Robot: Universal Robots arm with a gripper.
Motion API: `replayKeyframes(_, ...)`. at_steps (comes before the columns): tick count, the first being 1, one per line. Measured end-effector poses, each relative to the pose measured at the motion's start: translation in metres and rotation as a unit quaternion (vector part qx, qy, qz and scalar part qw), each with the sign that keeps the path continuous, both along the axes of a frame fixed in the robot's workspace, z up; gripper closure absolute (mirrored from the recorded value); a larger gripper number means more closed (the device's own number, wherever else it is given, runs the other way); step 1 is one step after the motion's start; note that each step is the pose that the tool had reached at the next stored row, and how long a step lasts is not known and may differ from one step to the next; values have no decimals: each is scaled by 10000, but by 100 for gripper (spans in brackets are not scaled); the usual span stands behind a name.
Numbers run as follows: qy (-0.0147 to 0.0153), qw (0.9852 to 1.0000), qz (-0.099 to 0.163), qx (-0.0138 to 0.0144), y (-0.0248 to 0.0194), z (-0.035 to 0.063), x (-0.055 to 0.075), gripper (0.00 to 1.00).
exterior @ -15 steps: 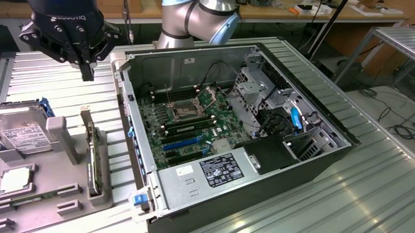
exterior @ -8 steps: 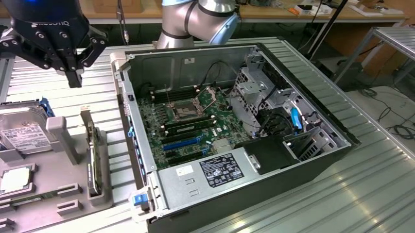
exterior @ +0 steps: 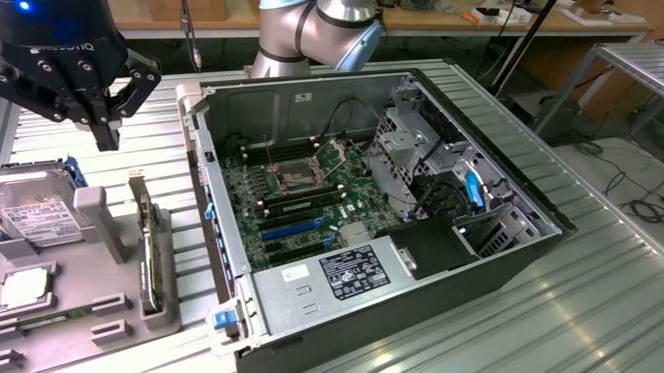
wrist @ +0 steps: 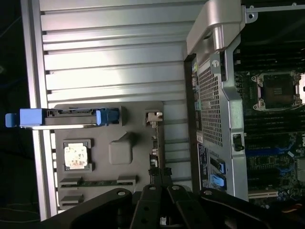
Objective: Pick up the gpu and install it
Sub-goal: 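Pick up the gpu and move the gpu toward the slot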
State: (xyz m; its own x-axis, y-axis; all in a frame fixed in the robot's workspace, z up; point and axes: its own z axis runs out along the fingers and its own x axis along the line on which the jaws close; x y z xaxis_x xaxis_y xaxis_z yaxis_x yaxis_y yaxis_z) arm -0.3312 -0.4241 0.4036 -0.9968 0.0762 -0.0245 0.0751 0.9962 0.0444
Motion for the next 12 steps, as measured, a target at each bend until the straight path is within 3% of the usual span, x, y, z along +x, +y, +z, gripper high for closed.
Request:
replayKeyframes(4,0,10000,0,1,-14,-1,-11,89)
replayKeyframes(7,0,10000,0,1,-14,0,-11,71)
replayKeyframes(8,0,10000,0,1,-14,0,-11,71)
replayKeyframes(9,0,10000,0,1,-14,-1,-11,64)
replayKeyframes(12,-10,10000,1,-1,-15,-2,-14,64)
